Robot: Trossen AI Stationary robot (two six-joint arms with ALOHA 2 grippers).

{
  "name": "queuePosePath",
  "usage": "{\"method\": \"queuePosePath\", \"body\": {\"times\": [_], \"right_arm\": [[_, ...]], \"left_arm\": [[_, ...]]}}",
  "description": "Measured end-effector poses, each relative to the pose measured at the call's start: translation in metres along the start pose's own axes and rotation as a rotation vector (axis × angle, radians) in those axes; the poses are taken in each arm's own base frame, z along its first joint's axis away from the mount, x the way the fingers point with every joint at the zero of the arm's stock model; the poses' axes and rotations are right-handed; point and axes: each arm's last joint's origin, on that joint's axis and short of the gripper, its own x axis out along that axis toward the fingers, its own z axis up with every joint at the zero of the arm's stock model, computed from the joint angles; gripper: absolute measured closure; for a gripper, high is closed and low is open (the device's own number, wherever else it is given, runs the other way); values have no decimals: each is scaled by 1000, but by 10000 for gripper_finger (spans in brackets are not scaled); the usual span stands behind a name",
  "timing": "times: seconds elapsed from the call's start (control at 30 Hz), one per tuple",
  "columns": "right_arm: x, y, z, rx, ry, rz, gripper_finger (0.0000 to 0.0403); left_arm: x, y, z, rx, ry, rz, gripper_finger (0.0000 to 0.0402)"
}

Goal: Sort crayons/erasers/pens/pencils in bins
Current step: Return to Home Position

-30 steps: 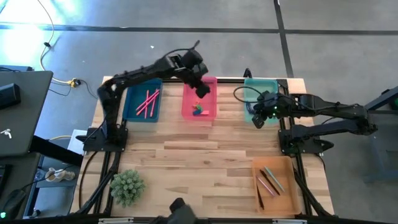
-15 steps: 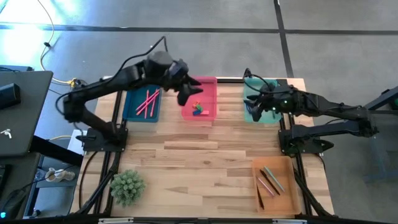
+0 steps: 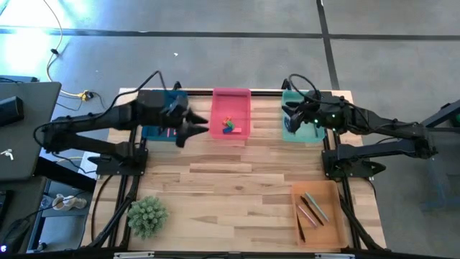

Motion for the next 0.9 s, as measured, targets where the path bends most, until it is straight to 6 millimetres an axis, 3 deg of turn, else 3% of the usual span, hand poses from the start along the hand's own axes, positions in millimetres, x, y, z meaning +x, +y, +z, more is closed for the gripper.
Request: {"method": "queuePosePath", "body": {"times": [0.4,0.9], "right_arm": [[1,-1,2,161,-44,-55,284],[5,1,0,212,-29,-58,284]], "left_arm": [[-45,0,-57,40,-58,-77,242],[-72,18,-120,166,-174,-123,376]]}}
